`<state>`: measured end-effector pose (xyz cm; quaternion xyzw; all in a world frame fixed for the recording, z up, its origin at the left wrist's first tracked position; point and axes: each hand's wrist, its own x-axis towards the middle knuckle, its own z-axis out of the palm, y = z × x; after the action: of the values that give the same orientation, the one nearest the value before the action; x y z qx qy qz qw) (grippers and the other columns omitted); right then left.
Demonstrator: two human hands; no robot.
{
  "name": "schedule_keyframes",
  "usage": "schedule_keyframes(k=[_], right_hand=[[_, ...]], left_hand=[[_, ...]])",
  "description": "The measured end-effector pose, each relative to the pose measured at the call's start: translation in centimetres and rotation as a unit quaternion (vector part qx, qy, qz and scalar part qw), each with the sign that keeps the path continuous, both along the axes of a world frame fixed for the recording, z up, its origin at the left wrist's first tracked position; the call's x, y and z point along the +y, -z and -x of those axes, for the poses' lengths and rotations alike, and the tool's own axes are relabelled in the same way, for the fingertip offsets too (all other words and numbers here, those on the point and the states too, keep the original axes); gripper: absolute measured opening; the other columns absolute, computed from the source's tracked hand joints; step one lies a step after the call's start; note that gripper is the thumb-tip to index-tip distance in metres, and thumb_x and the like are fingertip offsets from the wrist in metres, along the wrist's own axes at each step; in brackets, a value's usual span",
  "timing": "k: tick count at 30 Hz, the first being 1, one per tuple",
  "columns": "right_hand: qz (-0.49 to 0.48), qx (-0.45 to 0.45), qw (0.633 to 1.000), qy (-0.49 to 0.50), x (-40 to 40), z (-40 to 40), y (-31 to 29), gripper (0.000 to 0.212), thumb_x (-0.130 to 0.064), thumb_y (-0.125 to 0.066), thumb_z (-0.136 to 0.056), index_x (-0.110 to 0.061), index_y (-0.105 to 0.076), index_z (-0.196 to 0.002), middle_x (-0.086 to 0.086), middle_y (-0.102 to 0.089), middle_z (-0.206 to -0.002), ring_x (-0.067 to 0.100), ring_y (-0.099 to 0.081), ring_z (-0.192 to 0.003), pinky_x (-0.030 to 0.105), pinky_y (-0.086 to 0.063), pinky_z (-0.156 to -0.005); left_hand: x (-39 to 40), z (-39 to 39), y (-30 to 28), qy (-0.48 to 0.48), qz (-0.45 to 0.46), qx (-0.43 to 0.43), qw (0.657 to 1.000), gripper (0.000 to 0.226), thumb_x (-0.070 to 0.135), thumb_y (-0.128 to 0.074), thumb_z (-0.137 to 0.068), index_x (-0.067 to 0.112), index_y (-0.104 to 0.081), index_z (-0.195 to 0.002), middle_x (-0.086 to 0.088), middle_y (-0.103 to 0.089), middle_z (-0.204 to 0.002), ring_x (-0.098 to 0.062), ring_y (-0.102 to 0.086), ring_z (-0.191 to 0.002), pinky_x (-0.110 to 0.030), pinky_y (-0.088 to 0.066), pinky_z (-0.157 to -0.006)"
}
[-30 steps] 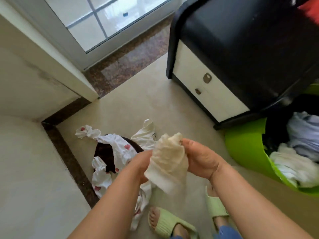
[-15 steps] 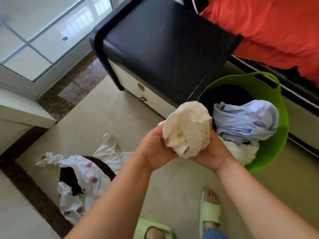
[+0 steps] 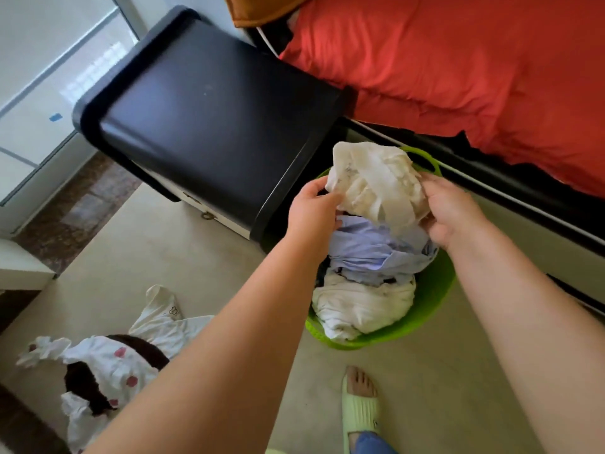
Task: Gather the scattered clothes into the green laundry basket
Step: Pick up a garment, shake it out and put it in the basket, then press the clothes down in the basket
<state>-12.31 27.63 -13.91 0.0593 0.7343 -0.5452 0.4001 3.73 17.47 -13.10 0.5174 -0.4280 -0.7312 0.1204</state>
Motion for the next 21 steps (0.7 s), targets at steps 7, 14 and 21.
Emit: schedule_keyframes(k=[7, 14, 21], right_hand=[[-0.117, 0.15, 0.981, -0.036, 1.0, -3.3, 1.4, 0.027, -0.018, -0.051, -0.095, -0.026, -0.062, -0.118, -0.006, -0.064, -0.107, 0.016, -0.059, -0.093, 0.026, -0.048, -0.07], [-0.073, 0.147, 0.968, -0.19, -0.9, -15.2, 3.1, 0.03, -0.008, -0.044, -0.092, -0.03, -0.065, -0.09, -0.011, -0.068, -0.096, 0.011, -0.057, -0.075, 0.028, -0.047, -0.067], [-0.07, 0.126, 0.932, -0.333, -4.0, -28.3, 5.7, 0.033, -0.002, -0.045, -0.087, -0.027, -0.067, -0.085, -0.007, -0.069, -0.086, 0.012, -0.061, -0.075, 0.022, -0.042, -0.057]], left_hand=[[1.9, -1.9, 3.6, -0.027, -0.043, -0.153, 0.987, 0.059, 0.012, -0.057, -0.091, 0.022, -0.037, -0.146, -0.002, -0.061, -0.096, -0.012, -0.055, -0.07, -0.041, -0.053, -0.09], [2.6, -12.3, 7.1, -0.081, -0.099, -0.196, 0.972, 0.051, 0.008, -0.052, -0.092, 0.017, -0.04, -0.142, -0.004, -0.056, -0.087, -0.018, -0.054, -0.075, -0.036, -0.052, -0.079], [1.8, -26.7, 10.8, -0.153, -0.16, -0.241, 0.945, 0.05, 0.006, -0.047, -0.09, 0.015, -0.041, -0.138, -0.006, -0.049, -0.072, -0.016, -0.042, -0.055, -0.025, -0.036, -0.052]])
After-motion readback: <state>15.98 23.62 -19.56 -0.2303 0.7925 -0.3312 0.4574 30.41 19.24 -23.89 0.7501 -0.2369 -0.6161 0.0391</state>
